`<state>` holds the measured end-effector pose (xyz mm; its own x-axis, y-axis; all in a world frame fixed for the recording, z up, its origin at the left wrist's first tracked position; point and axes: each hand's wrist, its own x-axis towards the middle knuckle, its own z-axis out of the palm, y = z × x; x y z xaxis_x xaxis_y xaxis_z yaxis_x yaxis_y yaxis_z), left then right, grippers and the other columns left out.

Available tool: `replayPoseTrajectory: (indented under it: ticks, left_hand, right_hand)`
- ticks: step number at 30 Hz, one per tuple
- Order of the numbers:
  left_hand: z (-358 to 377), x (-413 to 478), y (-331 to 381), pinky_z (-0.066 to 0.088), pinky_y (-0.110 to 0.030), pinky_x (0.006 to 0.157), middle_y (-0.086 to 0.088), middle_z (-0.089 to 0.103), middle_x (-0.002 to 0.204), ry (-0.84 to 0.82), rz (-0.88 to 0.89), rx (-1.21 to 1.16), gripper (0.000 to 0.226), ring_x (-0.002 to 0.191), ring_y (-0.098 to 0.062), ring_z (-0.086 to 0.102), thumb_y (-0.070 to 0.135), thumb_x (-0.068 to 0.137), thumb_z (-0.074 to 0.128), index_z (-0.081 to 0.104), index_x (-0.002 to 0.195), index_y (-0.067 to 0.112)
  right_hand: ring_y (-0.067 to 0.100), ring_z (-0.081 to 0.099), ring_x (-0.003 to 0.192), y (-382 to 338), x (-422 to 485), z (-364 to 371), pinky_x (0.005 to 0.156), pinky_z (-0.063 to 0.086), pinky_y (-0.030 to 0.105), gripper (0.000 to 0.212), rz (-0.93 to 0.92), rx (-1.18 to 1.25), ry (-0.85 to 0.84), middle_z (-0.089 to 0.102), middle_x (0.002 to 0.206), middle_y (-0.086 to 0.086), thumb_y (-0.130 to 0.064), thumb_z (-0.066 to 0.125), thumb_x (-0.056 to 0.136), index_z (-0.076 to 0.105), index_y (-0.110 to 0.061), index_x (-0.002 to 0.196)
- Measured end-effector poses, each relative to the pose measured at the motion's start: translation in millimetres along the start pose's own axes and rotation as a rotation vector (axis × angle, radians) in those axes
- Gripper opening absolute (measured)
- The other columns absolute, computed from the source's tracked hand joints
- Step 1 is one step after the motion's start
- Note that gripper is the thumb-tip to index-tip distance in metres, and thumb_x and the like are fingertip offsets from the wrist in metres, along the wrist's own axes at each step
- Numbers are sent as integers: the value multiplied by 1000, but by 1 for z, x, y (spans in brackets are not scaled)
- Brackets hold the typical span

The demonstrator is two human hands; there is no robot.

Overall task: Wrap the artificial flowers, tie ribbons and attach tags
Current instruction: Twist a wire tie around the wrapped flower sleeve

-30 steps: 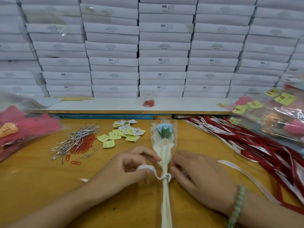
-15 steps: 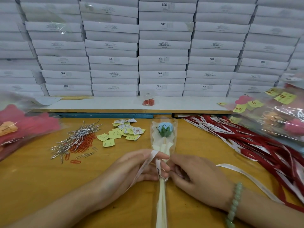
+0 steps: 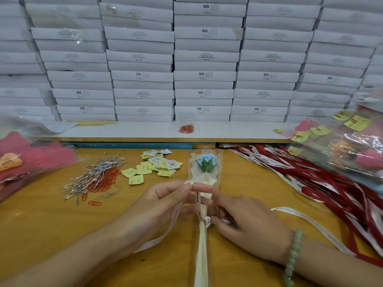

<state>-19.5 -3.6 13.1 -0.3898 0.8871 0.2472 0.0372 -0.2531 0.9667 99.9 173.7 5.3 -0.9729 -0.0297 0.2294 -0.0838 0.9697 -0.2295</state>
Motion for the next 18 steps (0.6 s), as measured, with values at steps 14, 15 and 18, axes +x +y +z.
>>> replayPoseTrajectory:
  ticks: [14,15,18]
  left_hand:
    - [5,5,-15,52,-25,70,-2,61,78,41,-66,3,27,63,-11,59,22,97,51,70,115,17]
    - [5,5,-18,52,-25,68,-3,61,78,57,-77,31,26,60,-11,58,21,97,52,71,113,17]
    - [4,5,-21,50,-23,64,-6,65,74,96,-101,114,26,56,-11,57,21,91,54,74,108,19]
  right_hand:
    - [16,48,55,0,-2,-2,52,35,24,21,69,282,139,53,58,-2,-38,47,95,51,-27,78]
    - [15,45,49,-1,-2,-2,51,36,27,25,85,378,150,51,54,0,-35,49,96,51,-24,74]
    - [13,40,39,-3,-2,-3,42,34,23,35,165,766,139,48,47,2,-28,51,98,50,-13,67]
